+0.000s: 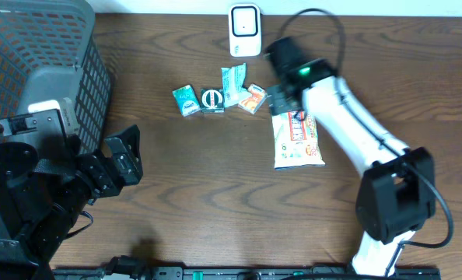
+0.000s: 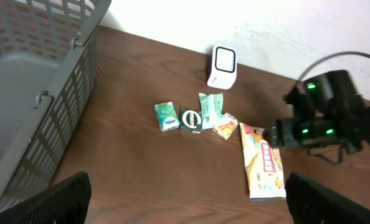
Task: Scan the item barcode
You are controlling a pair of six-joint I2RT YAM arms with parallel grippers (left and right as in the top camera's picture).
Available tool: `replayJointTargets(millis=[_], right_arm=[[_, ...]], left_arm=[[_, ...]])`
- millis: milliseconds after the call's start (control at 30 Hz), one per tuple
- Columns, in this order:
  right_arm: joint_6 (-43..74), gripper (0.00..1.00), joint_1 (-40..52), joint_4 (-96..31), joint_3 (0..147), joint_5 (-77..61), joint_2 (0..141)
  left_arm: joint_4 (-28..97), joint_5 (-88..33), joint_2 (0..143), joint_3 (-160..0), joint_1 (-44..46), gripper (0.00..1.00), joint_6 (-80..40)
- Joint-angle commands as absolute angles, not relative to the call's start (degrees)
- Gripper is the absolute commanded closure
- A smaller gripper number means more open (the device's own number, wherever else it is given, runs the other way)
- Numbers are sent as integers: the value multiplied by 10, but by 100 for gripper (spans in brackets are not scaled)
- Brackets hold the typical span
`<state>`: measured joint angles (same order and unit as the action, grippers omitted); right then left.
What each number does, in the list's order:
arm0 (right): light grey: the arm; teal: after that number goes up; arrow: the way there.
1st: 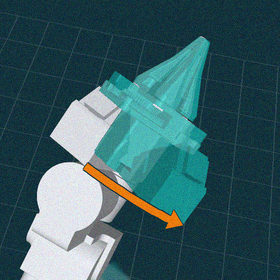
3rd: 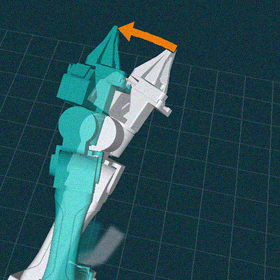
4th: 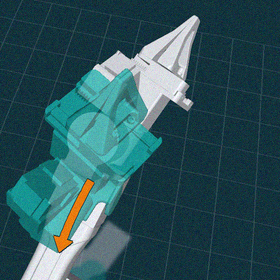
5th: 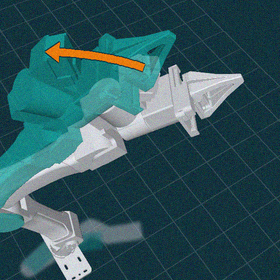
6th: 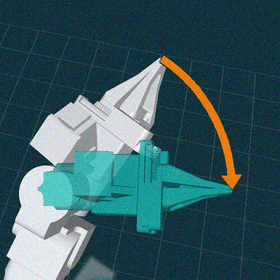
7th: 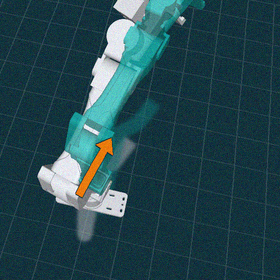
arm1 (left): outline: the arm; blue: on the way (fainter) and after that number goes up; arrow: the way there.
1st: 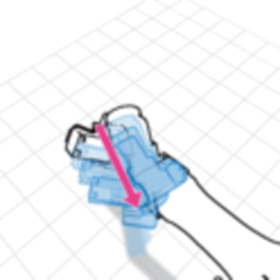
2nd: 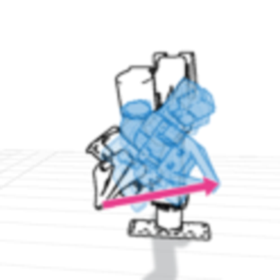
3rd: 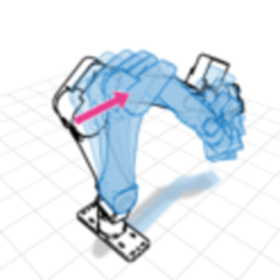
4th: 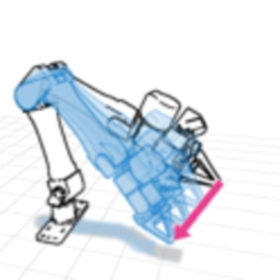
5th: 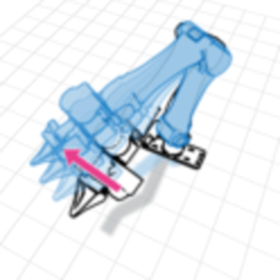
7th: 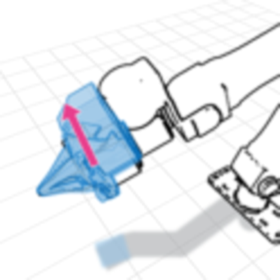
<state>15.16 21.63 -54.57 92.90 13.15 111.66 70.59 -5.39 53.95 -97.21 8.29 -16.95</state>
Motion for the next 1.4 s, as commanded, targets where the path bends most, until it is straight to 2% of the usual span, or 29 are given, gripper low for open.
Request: replayJointTargets(millis=[0, 167, 233, 267, 300, 400, 433, 467, 500, 533, 567, 867, 1167, 1367], right_arm=[[156, 6, 179, -540, 904, 14, 1124], [109, 1, 154, -479, 843, -63, 1142], [104, 2, 153, -454, 816, -61, 1149], [105, 6, 154, -432, 796, -62, 1155], [105, 17, 156, -411, 780, -62, 1162], [105, 31, 157, -391, 764, -62, 1167], [104, 41, 157, -391, 764, -62, 1168], [105, 53, 157, -391, 764, -62, 1168], [104, 71, 157, -391, 764, -62, 1168], [105, 94, 157, -392, 764, -62, 1168], [105, 99, 157, -394, 765, -62, 1168], [117, 99, 157, -414, 850, -57, 1115], [117, 99, 157, -349, 918, 43, 1066], [117, 99, 160, -254, 918, 16, 1072]], left_arm=[[707, -46, 540, -976, 81, 2, -175], [707, -46, 540, -976, 81, 2, -175], [707, -46, 540, -976, 81, 2, -175], [707, -46, 540, -976, 81, 2, -175], [707, -46, 540, -976, 81, 2, -175], [707, -46, 540, -976, 81, 3, -175], [707, -46, 540, -976, 81, 2, -175], [707, -46, 540, -976, 81, 2, -175], [707, -46, 540, -976, 81, 2, -175], [707, -46, 540, -976, 81, 2, -175], [707, -46, 540, -976, 81, 2, -175], [707, -46, 540, -976, 81, 2, -175], [707, -46, 540, -976, 81, 2, -175], [707, -46, 540, -976, 81, 2, -175]])
